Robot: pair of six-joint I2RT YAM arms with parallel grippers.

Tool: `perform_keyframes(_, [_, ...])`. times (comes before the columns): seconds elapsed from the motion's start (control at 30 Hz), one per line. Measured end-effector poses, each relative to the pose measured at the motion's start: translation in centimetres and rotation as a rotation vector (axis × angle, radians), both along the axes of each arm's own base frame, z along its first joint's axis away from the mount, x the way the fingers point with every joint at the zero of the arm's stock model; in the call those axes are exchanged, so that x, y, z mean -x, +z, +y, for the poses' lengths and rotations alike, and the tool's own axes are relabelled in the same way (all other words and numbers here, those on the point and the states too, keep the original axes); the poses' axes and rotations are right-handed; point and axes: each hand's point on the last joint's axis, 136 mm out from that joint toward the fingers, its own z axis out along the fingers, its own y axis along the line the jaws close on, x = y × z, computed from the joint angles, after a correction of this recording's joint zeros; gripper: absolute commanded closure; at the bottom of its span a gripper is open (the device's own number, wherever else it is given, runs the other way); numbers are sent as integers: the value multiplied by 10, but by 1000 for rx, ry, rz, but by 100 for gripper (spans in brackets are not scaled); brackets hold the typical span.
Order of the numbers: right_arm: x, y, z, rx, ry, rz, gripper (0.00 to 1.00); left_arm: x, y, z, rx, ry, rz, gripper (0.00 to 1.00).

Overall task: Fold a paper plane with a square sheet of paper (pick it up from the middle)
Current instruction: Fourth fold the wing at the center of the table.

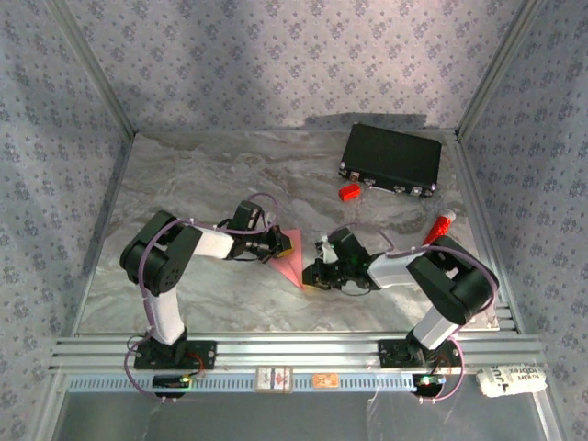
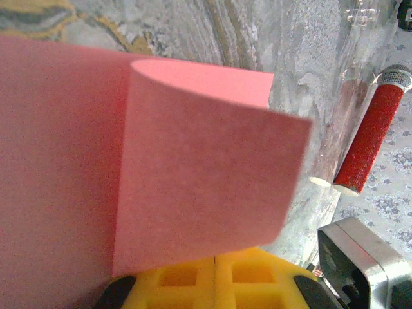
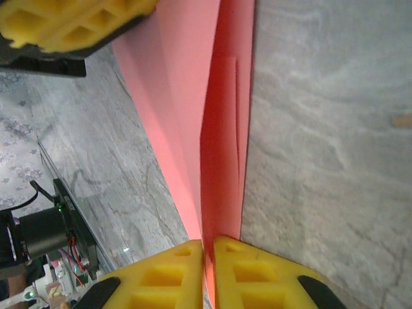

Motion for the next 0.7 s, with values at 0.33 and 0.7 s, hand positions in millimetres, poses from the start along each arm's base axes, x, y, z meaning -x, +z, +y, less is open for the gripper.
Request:
perform_keyframes(0.33, [5, -3, -3, 14, 4, 16, 89, 1, 0, 0, 1, -3, 3, 97])
perform_keyframes(0.7, [11, -4, -4, 27, 23, 17, 98, 2, 0, -1, 1, -5, 4, 97])
